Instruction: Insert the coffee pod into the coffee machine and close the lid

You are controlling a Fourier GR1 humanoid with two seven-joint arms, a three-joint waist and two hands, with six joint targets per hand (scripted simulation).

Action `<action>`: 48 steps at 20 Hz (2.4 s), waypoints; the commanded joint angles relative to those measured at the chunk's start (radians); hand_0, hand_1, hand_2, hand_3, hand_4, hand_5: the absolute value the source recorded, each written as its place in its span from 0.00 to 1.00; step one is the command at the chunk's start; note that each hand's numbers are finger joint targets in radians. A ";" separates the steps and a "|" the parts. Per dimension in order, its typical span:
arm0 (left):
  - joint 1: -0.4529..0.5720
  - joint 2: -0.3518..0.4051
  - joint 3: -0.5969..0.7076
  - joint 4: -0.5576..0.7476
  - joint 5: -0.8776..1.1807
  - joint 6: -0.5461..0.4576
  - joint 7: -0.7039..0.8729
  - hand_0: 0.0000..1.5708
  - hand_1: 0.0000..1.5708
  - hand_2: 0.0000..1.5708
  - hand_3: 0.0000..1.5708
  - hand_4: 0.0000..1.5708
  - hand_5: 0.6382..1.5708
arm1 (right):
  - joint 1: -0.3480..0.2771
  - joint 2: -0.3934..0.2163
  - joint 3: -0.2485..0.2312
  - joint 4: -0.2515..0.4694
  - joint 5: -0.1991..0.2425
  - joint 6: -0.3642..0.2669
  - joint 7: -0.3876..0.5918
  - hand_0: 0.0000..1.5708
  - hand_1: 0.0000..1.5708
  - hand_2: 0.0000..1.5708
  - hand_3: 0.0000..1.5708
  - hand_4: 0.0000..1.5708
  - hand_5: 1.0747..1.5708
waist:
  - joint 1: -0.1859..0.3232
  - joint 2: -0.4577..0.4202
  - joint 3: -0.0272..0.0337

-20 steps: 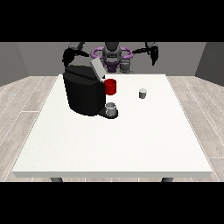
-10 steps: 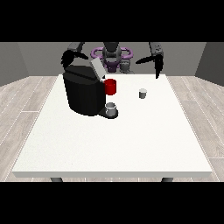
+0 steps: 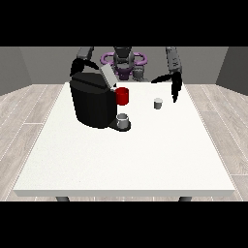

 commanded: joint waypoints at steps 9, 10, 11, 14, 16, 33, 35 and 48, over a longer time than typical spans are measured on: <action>-0.108 0.000 -0.053 0.211 -0.147 0.021 -0.006 0.00 0.00 0.24 0.00 0.00 1.00 | -0.051 -0.053 -0.044 0.103 0.004 0.015 0.046 0.00 0.00 0.00 0.00 0.27 1.00 | -0.003 -0.017 0.0001; -0.095 -0.045 -0.091 0.204 -0.192 0.079 -0.012 0.00 0.00 0.29 0.00 0.00 1.00 | -0.065 -0.012 -0.017 0.123 0.045 -0.042 0.033 0.00 0.00 0.00 0.00 0.27 1.00 | 0.013 -0.014 0.0002; -0.132 -0.007 -0.068 0.227 -0.185 0.061 0.003 0.07 0.07 0.32 0.00 0.00 1.00 | -0.063 -0.043 -0.039 0.142 0.012 0.013 -0.008 0.00 0.00 0.00 0.00 0.27 1.00 | -0.008 0.024 0.0003; -0.110 0.022 -0.052 0.258 -0.185 0.019 0.007 0.41 0.41 0.46 0.22 0.00 1.00 | -0.029 -0.038 -0.057 0.178 0.015 -0.008 -0.029 0.00 0.00 0.00 0.00 0.23 1.00 | 0.019 -0.023 0.0003; -0.165 0.026 -0.039 0.311 -0.218 0.085 0.003 0.51 0.51 0.54 0.32 0.00 1.00 | -0.035 -0.021 -0.012 0.155 0.030 0.008 -0.049 0.00 0.00 0.00 0.00 0.27 1.00 | -0.025 0.021 0.0002; -0.225 0.048 -0.073 0.447 -0.396 0.234 -0.178 0.49 0.49 0.58 0.44 0.22 1.00 | -0.109 -0.005 -0.049 0.202 0.022 -0.039 -0.063 0.00 0.00 0.00 0.00 0.32 1.00 | 0.001 0.062 0.0001; -0.243 0.027 -0.072 0.485 -0.426 0.302 -0.153 0.52 0.52 0.62 0.47 0.25 1.00 | -0.090 0.004 -0.021 0.162 0.023 -0.028 -0.043 0.00 0.00 0.00 0.00 0.32 1.00 | -0.038 0.066 -0.0001; -0.305 0.073 -0.080 0.541 -0.497 0.277 -0.206 0.84 0.84 0.91 0.90 0.35 1.00 | -0.104 -0.027 -0.049 0.156 -0.041 -0.003 -0.001 0.00 0.00 0.00 0.00 0.27 1.00 | -0.049 0.052 0.0000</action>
